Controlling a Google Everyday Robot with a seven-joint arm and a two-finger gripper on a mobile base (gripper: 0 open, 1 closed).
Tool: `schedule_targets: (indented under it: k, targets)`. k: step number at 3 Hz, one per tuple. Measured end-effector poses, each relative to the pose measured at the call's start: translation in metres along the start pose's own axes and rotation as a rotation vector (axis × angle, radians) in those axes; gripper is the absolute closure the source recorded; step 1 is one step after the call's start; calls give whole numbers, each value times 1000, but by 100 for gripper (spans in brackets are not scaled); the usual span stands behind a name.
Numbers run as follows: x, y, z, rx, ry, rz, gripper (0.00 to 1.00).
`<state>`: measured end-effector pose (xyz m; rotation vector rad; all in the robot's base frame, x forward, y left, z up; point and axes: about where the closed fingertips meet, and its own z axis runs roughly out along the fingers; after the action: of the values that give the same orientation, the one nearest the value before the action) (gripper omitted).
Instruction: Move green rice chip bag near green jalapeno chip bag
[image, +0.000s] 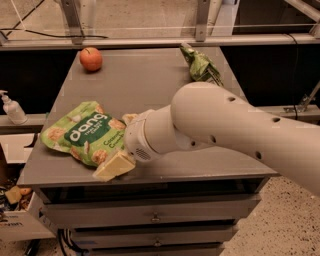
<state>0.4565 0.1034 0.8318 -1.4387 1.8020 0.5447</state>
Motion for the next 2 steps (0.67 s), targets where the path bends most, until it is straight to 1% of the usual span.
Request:
schedule_targets:
  k: [1,2]
  targets:
    - [1,0,5,5,-1,10,41]
    - [8,-3,-2,25,5,20,64]
